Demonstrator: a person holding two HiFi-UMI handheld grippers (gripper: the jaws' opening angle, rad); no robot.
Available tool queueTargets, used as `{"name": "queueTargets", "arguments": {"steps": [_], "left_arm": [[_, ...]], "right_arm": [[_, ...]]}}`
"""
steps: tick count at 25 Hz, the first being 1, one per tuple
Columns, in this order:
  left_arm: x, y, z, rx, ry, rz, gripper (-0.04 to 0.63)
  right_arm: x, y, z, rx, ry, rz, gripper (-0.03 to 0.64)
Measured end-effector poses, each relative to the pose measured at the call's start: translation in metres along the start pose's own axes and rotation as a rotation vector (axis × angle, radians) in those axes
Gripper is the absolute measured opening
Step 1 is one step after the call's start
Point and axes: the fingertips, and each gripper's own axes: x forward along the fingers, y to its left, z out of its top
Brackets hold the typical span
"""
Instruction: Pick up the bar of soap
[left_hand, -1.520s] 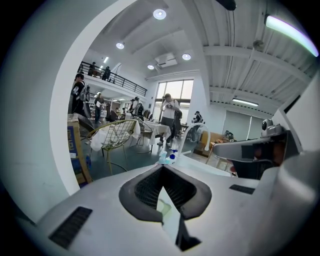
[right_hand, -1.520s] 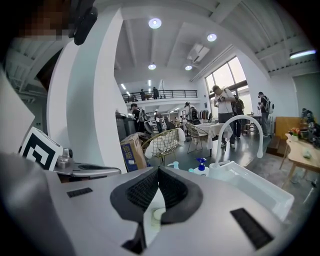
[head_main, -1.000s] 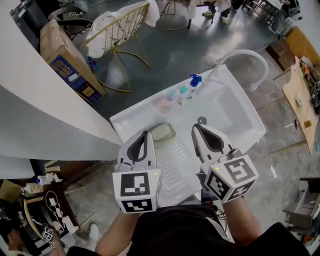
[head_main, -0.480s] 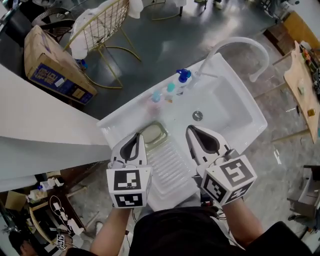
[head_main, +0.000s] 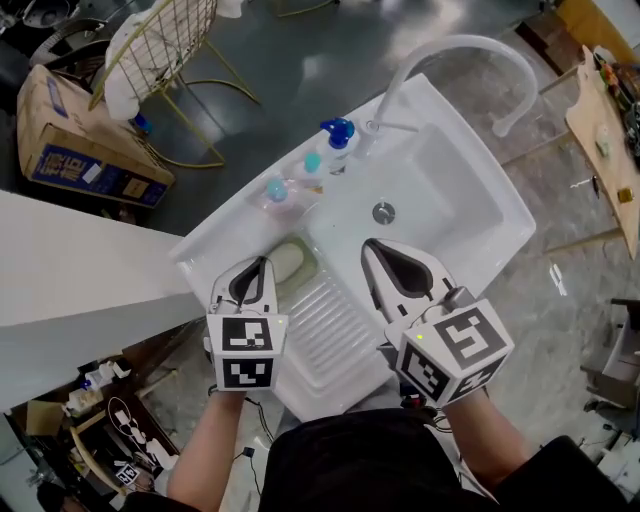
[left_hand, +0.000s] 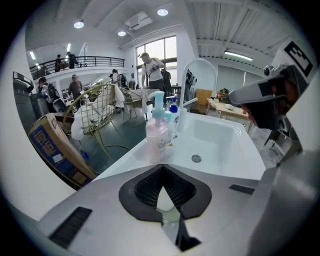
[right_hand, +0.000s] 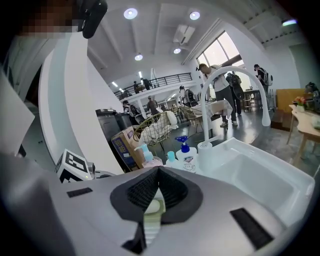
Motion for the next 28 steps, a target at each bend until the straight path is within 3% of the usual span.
{"name": "queueTargets", "arguments": {"steps": [3,5,8,19,28], "left_arm": [[0.016,-0.006,-0.013,0.016,0.05,-0.037,0.005],[0.027,-0.011,-0.025,0.031,0.098,-0.065,0.103],[0.045,-0.018,-0.045,0.049,0.18,-0.11,0.157],[0.093,-0.035,-0.086,0.225,0.365,-0.188,0.223],[0.099,-0.039,-0.091,0.21,0.417,-0.251,0.279]], "right_arm": [[0.0,-0.004,-0.004,0.01,0.008,-0.002,0.005],[-0.001,-0.007,-0.007,0.02,0.011,-0.004,0.005],[0.001,-0.011,-0.011,0.032,0.016,-0.002,0.005],[0.001,-0.021,-0.015,0.06,0.02,0.002,0.005],[0.007,-0.03,-0.016,0.085,0.016,0.011,0.005]]}}
